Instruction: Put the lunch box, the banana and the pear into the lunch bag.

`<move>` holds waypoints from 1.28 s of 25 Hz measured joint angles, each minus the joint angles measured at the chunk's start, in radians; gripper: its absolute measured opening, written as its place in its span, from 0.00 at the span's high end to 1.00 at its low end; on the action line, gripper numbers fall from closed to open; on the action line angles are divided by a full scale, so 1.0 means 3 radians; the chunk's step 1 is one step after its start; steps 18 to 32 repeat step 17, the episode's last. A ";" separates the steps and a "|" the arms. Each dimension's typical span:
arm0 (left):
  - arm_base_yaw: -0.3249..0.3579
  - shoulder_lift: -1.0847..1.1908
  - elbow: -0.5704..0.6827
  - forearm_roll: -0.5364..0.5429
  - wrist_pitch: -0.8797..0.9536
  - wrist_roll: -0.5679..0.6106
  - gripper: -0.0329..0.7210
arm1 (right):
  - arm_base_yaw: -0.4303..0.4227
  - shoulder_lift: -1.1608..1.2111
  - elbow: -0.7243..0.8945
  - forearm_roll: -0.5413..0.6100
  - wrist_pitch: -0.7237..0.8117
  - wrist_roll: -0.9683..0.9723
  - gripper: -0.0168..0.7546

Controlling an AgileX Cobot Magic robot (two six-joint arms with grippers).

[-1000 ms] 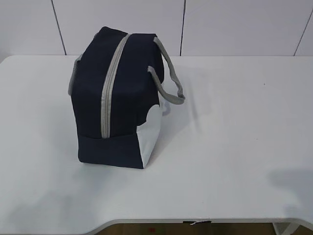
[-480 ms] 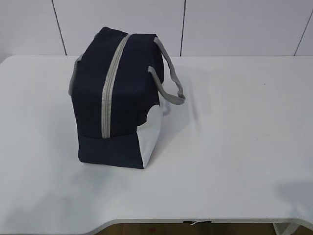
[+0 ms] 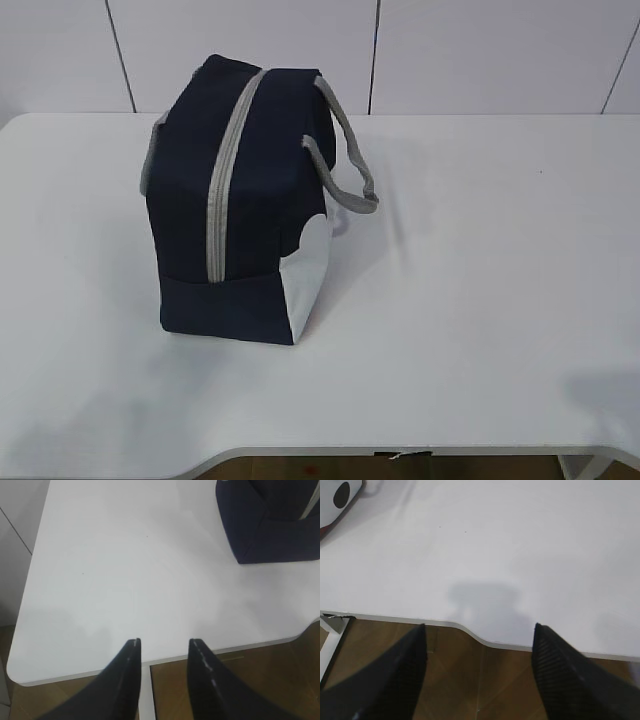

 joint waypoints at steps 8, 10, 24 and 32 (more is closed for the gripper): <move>0.0000 0.0000 0.0000 0.0000 0.0000 0.0000 0.64 | 0.0000 0.0000 0.0000 0.0000 0.0000 0.0000 0.30; 0.0000 0.0000 0.0000 0.0000 0.0000 0.0000 0.64 | 0.0000 0.0000 0.0000 0.0000 0.0000 0.0000 0.30; 0.0000 0.0000 0.0000 0.0000 0.0000 0.0000 0.64 | 0.0000 0.0000 0.0000 0.0000 0.0000 0.0000 0.30; 0.0000 0.0000 0.0000 0.0000 0.0000 0.0000 0.64 | 0.0000 0.0000 0.0000 0.0000 0.0000 0.0000 0.30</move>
